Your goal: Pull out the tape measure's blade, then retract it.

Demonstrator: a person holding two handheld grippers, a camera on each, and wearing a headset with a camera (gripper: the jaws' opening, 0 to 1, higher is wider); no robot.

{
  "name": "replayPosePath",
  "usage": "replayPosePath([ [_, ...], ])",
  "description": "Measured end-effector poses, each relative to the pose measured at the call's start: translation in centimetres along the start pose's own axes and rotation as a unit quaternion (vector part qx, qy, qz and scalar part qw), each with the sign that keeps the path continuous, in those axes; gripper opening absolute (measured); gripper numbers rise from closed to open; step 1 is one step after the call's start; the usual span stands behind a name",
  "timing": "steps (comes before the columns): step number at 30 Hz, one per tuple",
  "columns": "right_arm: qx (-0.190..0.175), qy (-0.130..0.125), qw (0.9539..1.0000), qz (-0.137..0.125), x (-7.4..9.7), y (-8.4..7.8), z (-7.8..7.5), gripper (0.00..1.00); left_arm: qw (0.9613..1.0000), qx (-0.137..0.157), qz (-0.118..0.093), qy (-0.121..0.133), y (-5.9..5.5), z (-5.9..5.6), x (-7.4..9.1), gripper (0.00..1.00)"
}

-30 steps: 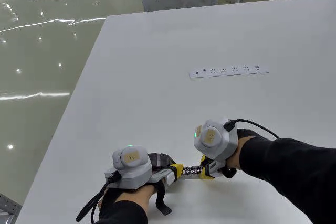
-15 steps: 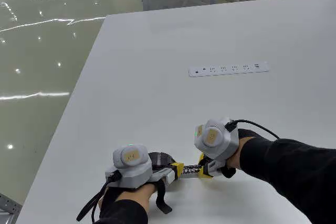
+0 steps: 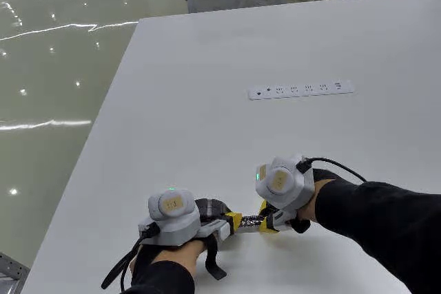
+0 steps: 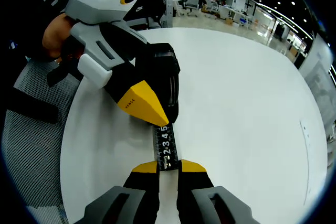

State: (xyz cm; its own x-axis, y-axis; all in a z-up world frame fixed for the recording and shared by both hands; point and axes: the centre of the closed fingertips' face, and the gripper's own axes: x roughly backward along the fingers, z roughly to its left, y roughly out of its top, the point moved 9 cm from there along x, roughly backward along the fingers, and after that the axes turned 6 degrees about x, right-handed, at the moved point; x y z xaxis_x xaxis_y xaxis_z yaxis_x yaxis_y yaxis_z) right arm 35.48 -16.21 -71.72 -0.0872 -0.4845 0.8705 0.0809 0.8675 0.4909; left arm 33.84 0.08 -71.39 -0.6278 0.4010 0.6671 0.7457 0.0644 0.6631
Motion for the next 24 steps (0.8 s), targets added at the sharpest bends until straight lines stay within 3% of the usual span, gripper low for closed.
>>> replayPosePath([
  [24, -0.032, 0.000, 0.9990, -0.030, -0.57, 0.58, -0.07, 0.08, 1.0000, -0.001, -0.003, -0.004, -0.03, 0.09, -0.06, 0.63],
])
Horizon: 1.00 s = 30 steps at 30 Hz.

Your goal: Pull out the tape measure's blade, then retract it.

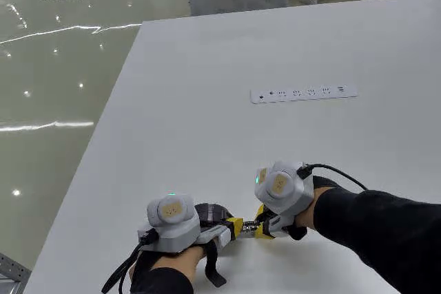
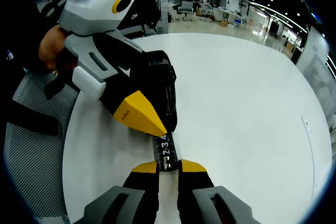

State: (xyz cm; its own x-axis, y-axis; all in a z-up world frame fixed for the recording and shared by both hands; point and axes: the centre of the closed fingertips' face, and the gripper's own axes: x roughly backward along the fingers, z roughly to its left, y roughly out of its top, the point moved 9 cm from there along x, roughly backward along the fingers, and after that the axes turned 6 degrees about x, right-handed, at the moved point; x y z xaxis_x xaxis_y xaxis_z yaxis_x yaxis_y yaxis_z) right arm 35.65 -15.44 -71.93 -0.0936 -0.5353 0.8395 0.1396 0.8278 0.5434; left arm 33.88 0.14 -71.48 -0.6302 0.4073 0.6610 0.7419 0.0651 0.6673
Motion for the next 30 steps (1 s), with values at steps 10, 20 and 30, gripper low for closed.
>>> replayPosePath([
  [10, 0.003, -0.001, 1.0000, -0.007, -0.14, 0.04, 0.07, 0.08, 1.0000, 0.001, 0.001, -0.001, -0.01, -0.04, -0.01, 0.63],
  [20, 0.000, -0.002, 0.9999, -0.013, -0.35, 0.36, 0.17, 0.09, 1.0000, 0.002, 0.001, -0.002, 0.02, 0.04, -0.02, 0.63],
  [30, 0.004, 0.000, 0.9999, -0.015, -0.51, 0.56, 0.06, 0.09, 1.0000, 0.003, 0.001, -0.001, 0.02, 0.00, 0.02, 0.63],
])
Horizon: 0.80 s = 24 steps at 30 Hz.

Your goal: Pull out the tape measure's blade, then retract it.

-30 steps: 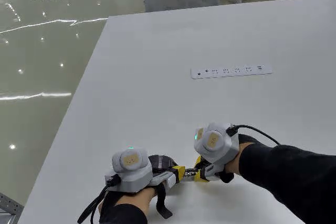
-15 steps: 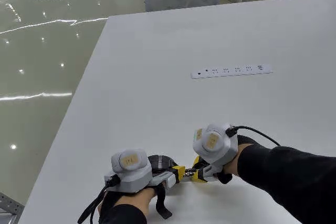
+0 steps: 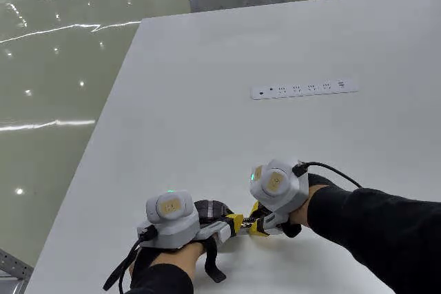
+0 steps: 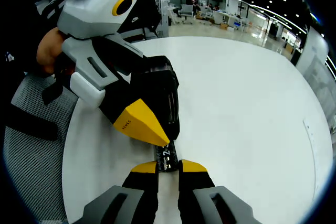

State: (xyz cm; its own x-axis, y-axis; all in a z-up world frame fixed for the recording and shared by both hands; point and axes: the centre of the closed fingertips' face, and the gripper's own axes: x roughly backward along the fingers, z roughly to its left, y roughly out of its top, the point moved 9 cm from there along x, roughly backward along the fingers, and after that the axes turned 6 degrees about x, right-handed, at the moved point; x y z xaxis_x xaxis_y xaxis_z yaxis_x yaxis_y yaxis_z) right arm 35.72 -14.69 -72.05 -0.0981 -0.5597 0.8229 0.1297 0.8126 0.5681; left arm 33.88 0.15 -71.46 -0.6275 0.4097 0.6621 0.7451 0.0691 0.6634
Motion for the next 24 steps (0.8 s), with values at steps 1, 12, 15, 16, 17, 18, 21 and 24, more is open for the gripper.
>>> replayPosePath([
  [1, -0.002, 0.000, 1.0000, -0.003, -0.1, 0.0, 0.0, 0.09, 1.0000, 0.000, 0.000, 0.000, 0.0, 0.0, 0.0, 0.63],
  [12, -0.003, -0.005, 0.9999, -0.012, -0.4, 0.5, 0.2, 0.09, 1.0000, 0.001, 0.002, 0.000, 0.0, 0.0, 0.0, 0.63],
  [15, -0.006, -0.005, 0.9999, -0.014, -0.6, 0.6, 0.2, 0.09, 1.0000, 0.002, 0.001, -0.001, 0.1, 0.0, 0.1, 0.63],
  [16, -0.008, -0.005, 0.9998, -0.015, -0.6, 0.6, 0.2, 0.09, 1.0000, 0.002, 0.001, -0.001, 0.1, 0.1, 0.1, 0.63],
  [17, -0.008, -0.005, 0.9998, -0.016, -0.6, 0.7, 0.2, 0.09, 1.0000, 0.003, 0.001, -0.002, 0.1, 0.1, 0.0, 0.63],
  [18, -0.006, -0.005, 0.9998, -0.016, -0.6, 0.8, 0.2, 0.09, 1.0000, 0.003, 0.000, -0.002, 0.1, 0.1, 0.0, 0.63],
  [21, -0.005, -0.005, 0.9998, -0.018, -0.8, 0.9, 0.3, 0.09, 1.0000, 0.005, 0.000, -0.003, 0.1, 0.2, 0.0, 0.63],
  [24, -0.005, -0.004, 0.9998, -0.020, -0.9, 1.1, 0.3, 0.09, 1.0000, 0.007, 0.000, -0.004, 0.1, 0.2, 0.1, 0.63],
])
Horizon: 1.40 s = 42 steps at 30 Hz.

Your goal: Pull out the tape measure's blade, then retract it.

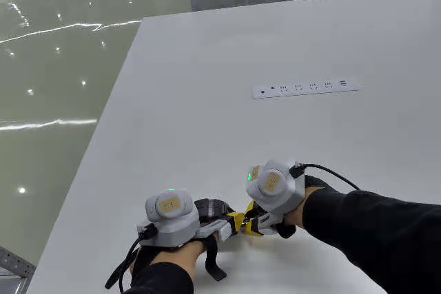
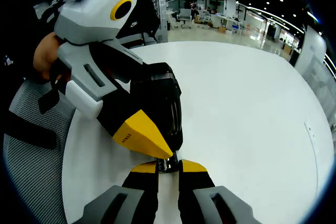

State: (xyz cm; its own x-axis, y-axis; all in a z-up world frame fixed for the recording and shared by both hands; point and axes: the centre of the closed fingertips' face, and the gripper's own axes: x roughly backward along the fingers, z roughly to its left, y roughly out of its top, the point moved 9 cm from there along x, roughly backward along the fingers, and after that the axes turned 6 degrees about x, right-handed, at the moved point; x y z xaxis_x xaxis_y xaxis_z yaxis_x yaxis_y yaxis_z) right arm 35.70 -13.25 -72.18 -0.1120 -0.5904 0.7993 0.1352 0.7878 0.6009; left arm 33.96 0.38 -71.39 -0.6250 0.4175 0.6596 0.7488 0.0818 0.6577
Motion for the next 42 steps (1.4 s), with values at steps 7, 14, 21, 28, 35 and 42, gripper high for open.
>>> replayPosePath([
  [7, 0.001, 0.001, 1.0000, -0.003, -0.2, 0.1, 0.1, 0.09, 1.0000, 0.000, 0.000, -0.001, 0.0, 0.0, 0.0, 0.63],
  [14, 0.000, 0.004, 1.0000, -0.006, -0.2, 0.2, 0.1, 0.09, 1.0000, -0.001, 0.001, -0.001, 0.0, 0.0, 0.0, 0.63],
  [21, 0.003, 0.001, 1.0000, -0.009, -0.2, 0.1, 0.2, 0.10, 1.0000, -0.004, -0.001, 0.000, 0.0, -0.1, 0.0, 0.64],
  [28, -0.015, -0.004, 0.9999, -0.006, -0.2, 0.1, 0.2, 0.11, 0.9998, -0.011, -0.016, 0.009, -0.2, -0.2, -0.1, 0.65],
  [35, -0.008, -0.019, 0.9997, 0.012, 0.2, -0.1, 0.5, 0.13, 0.9998, -0.020, -0.002, 0.005, 0.2, -0.2, 0.0, 0.66],
  [42, -0.029, -0.040, 0.9988, 0.002, 2.1, -0.8, 0.8, 0.18, 0.9980, -0.059, -0.005, -0.021, 0.6, -0.1, 0.8, 0.66],
])
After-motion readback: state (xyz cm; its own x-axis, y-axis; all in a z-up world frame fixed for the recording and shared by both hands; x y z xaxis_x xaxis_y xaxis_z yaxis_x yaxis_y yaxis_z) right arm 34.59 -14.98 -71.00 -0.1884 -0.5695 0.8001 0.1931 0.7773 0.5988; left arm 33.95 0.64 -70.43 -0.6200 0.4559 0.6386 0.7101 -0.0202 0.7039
